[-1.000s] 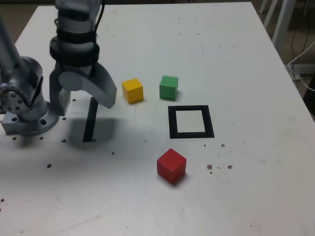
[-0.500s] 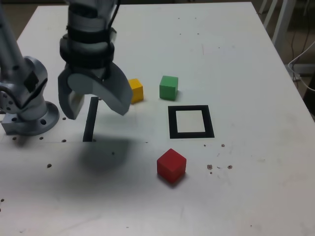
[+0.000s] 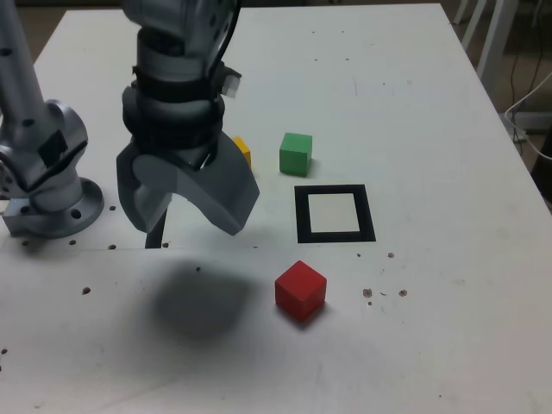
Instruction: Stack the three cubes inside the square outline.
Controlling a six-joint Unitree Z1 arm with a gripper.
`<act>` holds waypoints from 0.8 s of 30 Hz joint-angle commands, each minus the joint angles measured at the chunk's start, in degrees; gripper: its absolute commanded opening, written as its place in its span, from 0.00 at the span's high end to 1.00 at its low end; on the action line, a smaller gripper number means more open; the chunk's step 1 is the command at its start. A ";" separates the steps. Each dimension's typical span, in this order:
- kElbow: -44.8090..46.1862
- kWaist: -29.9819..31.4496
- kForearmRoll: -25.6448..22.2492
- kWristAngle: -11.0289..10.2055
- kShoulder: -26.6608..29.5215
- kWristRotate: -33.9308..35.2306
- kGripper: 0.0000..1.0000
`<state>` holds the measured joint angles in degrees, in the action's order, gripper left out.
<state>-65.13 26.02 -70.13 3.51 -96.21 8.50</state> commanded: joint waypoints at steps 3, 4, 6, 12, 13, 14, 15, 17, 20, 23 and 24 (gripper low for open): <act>-1.17 1.99 0.22 -1.71 -1.36 -0.76 0.00; -1.35 2.44 0.30 -2.11 -1.65 -0.93 0.00; -1.79 3.38 0.53 -2.93 -2.29 -1.32 0.00; -3.96 6.11 1.17 -5.87 -4.67 -3.01 0.01; -4.41 6.49 1.21 -6.36 -5.01 -3.32 0.01; -4.91 6.84 1.23 -6.82 -5.32 -3.68 0.01; -5.41 7.17 1.25 -7.24 -5.62 -4.05 0.01; -6.43 7.74 1.27 -7.90 -6.21 -4.90 0.01; -7.97 8.35 1.17 -8.56 -7.31 -6.44 0.01; -9.40 8.70 0.89 -8.88 -8.64 -8.03 0.01; -9.86 8.80 0.77 -8.93 -9.12 -8.54 0.01</act>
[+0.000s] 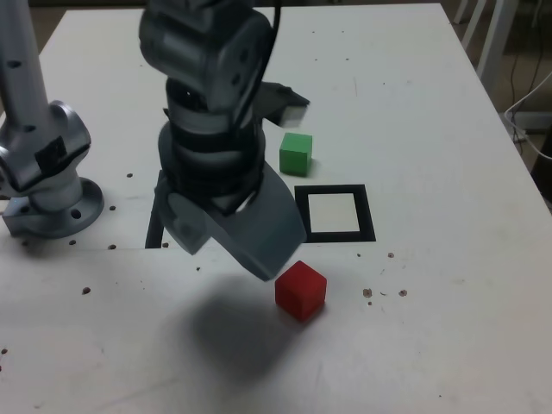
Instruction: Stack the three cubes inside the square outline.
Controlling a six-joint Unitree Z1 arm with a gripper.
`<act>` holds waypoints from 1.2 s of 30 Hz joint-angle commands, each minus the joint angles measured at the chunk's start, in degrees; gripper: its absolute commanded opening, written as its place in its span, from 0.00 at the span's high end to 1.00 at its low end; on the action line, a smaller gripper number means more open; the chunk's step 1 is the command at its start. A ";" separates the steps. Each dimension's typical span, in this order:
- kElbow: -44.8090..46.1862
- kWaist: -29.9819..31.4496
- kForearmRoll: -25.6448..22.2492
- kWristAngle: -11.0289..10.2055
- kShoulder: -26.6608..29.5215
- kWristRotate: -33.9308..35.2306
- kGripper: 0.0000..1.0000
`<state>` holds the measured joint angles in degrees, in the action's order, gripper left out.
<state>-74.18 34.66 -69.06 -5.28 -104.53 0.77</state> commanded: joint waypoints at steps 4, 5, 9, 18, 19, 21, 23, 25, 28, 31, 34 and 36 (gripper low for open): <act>-2.74 0.61 -0.98 -0.13 -2.89 -2.88 0.01; -3.21 0.73 -1.20 -0.12 -3.40 -3.32 0.01; -5.18 1.14 -2.09 -0.03 -5.32 -4.99 0.01; -9.26 1.39 -2.74 0.09 -9.63 -7.96 0.01; -9.76 1.33 -2.88 0.09 -10.08 -8.29 0.01; -10.79 1.16 -3.26 0.10 -10.91 -8.93 0.01; -11.78 0.85 -3.65 0.15 -11.59 -9.56 0.01; -12.74 0.32 -3.94 0.23 -12.28 -10.31 0.01; -13.58 -0.75 -4.07 0.41 -13.10 -11.37 0.01; -14.04 -2.21 -3.98 0.65 -13.97 -12.67 0.02; -14.24 -3.73 -3.66 0.86 -14.79 -14.00 0.02; -14.34 -4.58 -3.38 0.96 -15.32 -14.75 0.02</act>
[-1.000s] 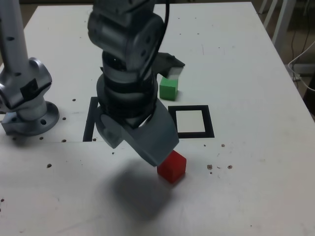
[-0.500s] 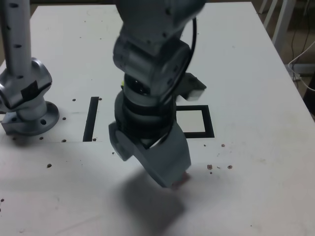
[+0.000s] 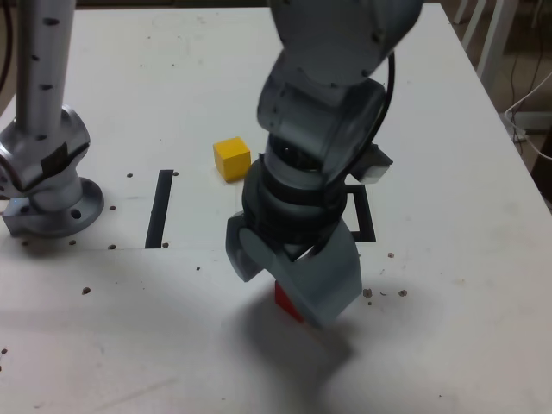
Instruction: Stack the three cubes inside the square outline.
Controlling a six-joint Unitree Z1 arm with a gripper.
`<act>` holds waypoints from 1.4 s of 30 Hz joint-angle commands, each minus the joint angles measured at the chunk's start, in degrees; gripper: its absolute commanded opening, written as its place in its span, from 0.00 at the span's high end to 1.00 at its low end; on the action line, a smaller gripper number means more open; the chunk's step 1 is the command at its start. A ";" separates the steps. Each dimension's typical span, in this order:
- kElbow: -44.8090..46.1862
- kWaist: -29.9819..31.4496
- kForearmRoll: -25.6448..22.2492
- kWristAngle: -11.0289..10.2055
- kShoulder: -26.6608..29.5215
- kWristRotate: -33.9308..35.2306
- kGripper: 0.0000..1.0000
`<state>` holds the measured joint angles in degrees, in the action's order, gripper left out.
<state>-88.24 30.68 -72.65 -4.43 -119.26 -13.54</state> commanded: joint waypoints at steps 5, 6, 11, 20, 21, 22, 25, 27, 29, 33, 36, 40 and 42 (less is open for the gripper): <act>-0.32 -2.05 0.87 0.56 -1.62 -1.79 0.04; -0.31 -2.25 1.00 0.73 -1.75 -1.97 0.05; -0.16 -2.59 1.22 1.62 -1.95 -2.15 0.14; 0.17 -2.64 1.37 2.86 -2.25 -1.87 0.53; 0.17 -2.63 1.43 2.89 -2.28 -1.90 0.58; 0.17 -2.60 1.51 2.93 -2.30 -1.94 0.62; 0.17 -2.52 1.85 3.11 -2.37 -2.09 0.71; 0.17 -2.45 2.04 3.26 -2.43 -2.17 0.72; 0.17 -2.41 2.11 3.37 -2.49 -2.20 0.72; 0.19 -2.36 2.16 3.52 -2.55 -2.20 0.72; 0.25 -2.34 2.16 3.66 -2.56 -2.20 0.72; 0.35 -2.34 2.12 3.77 -2.56 -2.20 0.72; 0.37 -2.35 2.09 3.83 -2.56 -2.20 0.72</act>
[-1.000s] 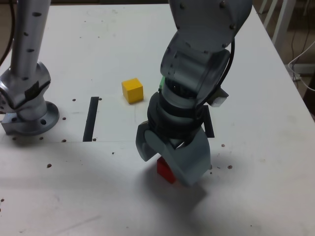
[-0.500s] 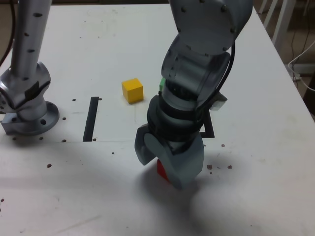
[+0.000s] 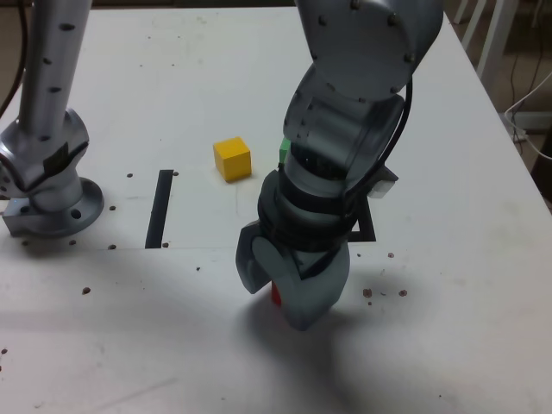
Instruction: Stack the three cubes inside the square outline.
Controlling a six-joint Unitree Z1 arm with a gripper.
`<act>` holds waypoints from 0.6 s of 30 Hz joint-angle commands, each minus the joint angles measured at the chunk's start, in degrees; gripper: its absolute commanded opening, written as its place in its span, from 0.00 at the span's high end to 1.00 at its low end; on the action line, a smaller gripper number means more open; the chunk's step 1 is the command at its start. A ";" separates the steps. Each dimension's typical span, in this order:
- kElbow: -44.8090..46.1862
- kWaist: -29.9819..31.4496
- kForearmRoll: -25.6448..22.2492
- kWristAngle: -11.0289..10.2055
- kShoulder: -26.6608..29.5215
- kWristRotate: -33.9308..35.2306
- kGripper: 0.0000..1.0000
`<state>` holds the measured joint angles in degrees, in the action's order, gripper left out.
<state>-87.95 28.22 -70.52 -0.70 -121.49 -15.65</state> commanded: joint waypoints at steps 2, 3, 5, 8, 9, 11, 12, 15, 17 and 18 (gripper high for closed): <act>0.06 0.12 -0.13 0.19 -0.32 -0.07 0.72; 0.03 0.12 -0.20 0.22 -0.29 0.01 0.72; -0.11 0.07 -0.41 0.23 -0.21 0.34 0.72; -0.77 -0.31 -1.17 0.16 0.06 1.40 0.72; -1.15 -0.57 -1.62 0.10 0.16 1.95 0.72; -2.06 -1.32 -2.75 0.02 0.35 3.18 0.72; -2.55 -1.80 -3.41 -0.02 0.43 3.82 0.72; -3.87 -3.58 -5.20 -0.13 0.69 5.33 0.72; -4.68 -4.96 -6.07 -0.14 0.87 5.86 0.72; -5.07 -5.71 -6.46 -0.10 0.95 5.98 0.72</act>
<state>-92.46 23.45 -76.27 -0.74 -121.03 -9.83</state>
